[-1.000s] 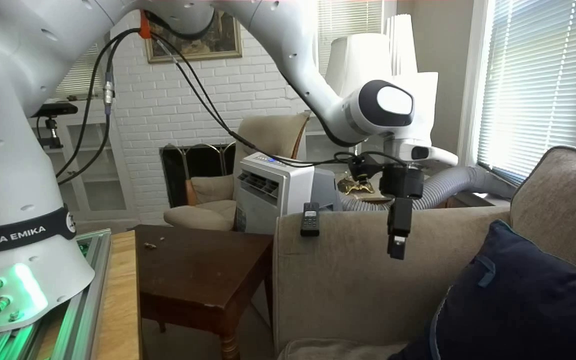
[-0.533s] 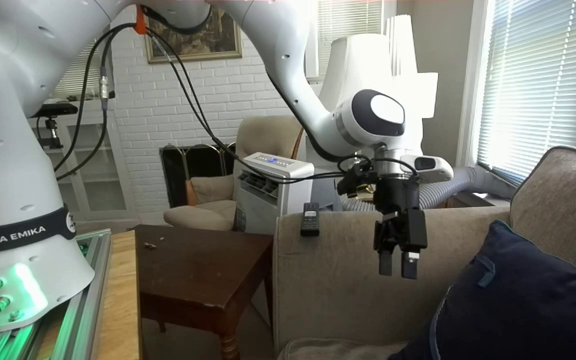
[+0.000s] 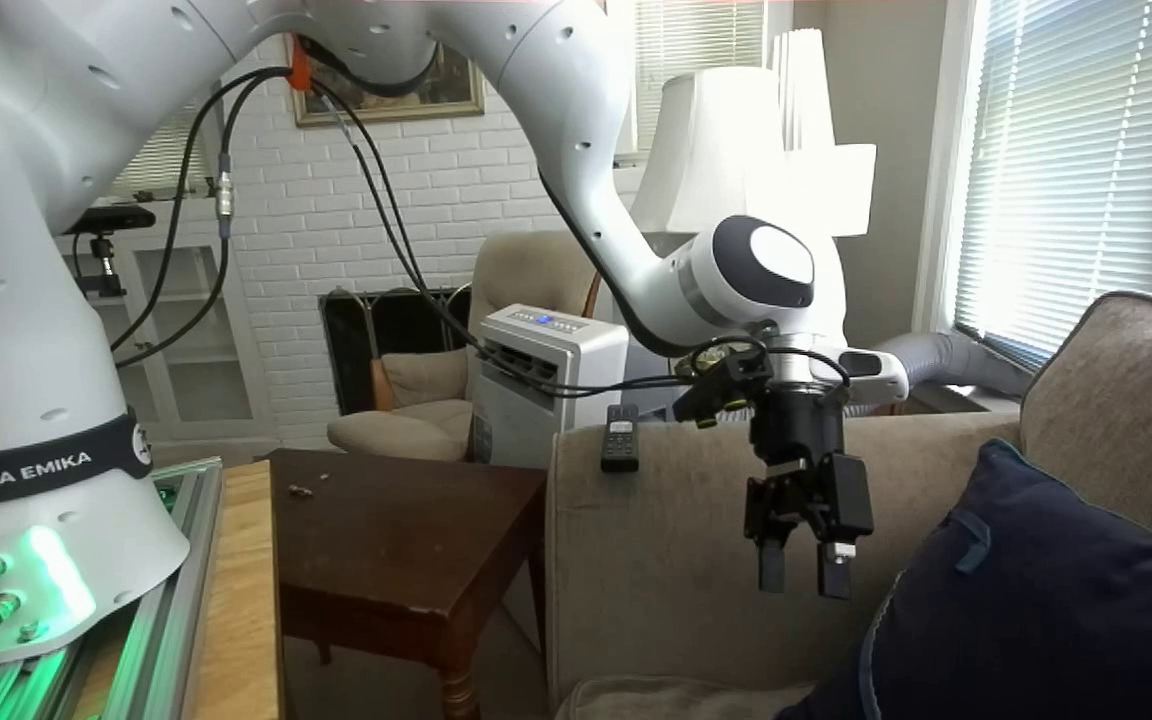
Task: Move the remote from the seat of the chair to the armrest
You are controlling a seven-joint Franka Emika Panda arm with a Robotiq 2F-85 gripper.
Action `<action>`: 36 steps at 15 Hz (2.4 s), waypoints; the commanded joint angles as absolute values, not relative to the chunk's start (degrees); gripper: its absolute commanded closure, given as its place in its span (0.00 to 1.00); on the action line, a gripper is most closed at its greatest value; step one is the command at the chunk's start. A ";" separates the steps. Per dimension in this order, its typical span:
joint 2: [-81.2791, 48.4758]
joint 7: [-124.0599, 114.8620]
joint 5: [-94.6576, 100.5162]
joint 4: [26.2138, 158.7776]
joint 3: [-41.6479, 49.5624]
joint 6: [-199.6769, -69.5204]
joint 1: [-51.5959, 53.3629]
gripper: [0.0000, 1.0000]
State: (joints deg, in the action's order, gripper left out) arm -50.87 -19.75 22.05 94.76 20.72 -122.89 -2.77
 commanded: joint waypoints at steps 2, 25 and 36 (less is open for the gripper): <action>-49.41 -16.37 23.28 97.02 19.57 -125.34 -3.78 0.00; -54.06 22.88 34.03 122.42 21.82 -171.59 -12.68 0.00; -60.81 36.12 35.75 110.23 14.15 -167.77 -19.80 0.00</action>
State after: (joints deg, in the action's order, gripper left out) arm -56.68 31.02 34.46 116.51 15.98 -170.44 -16.96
